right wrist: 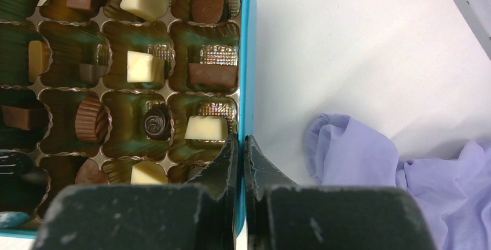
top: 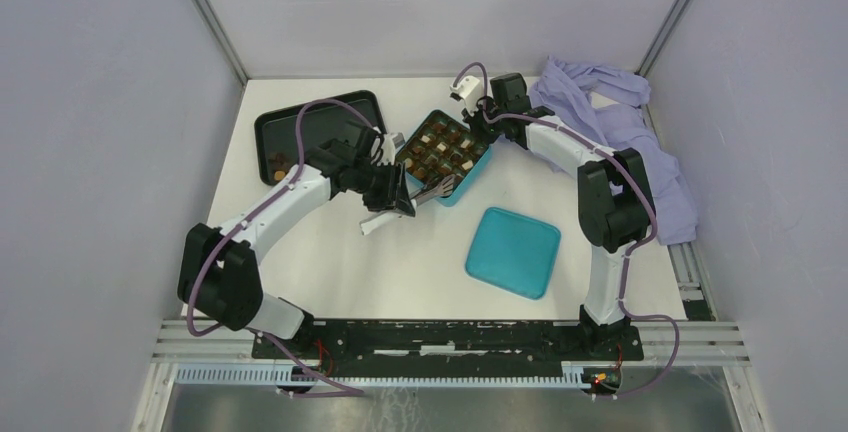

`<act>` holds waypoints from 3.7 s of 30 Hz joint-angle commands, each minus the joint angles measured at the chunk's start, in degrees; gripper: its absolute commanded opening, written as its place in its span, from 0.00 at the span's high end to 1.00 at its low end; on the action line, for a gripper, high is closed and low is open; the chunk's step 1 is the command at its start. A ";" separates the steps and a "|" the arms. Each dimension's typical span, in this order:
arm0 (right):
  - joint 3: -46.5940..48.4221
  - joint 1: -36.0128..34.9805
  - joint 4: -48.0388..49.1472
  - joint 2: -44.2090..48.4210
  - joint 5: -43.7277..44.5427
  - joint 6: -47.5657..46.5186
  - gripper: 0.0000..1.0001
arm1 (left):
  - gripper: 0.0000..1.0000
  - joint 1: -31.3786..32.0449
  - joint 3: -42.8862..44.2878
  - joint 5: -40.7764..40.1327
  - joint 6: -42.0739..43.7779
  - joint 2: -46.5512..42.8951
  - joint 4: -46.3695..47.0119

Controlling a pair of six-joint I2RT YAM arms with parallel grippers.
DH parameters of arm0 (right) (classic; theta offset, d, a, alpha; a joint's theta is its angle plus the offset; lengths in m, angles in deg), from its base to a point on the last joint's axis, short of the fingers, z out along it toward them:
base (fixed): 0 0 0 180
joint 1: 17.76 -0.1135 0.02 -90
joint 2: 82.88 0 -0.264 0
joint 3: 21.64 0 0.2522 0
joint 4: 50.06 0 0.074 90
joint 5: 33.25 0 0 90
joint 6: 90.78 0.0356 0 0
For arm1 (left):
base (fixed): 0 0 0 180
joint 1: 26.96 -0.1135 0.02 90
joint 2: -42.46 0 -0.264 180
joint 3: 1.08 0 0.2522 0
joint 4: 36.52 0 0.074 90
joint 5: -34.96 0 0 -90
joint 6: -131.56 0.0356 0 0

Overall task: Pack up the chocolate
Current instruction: Adjust the packing box at the center of the board, then place the fake chocolate in the packing box, then adjust the packing box at the center of the board, then place the clamp at the center of the board.

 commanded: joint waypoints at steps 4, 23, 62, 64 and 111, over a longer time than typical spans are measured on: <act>-0.49 0.07 2.38 1.06 -2.12 0.85 0.95 | 0.64 0.02 4.84 -5.19 -0.83 -4.66 1.30; -2.38 4.16 7.73 3.88 -15.72 -1.64 1.00 | 0.80 0.02 5.33 -30.73 -3.02 -18.96 -7.17; -12.96 2.01 15.75 15.26 -24.42 0.34 1.00 | 0.81 0.07 -6.97 -42.95 -8.22 -37.64 -4.26; -13.15 2.03 15.75 15.11 -26.04 0.17 1.00 | 0.81 0.02 -7.08 -42.58 -8.46 -37.60 -4.26; -18.15 7.51 6.04 18.71 -23.59 3.73 0.02 | 0.69 -0.23 -23.55 -68.25 -58.21 -13.83 -4.02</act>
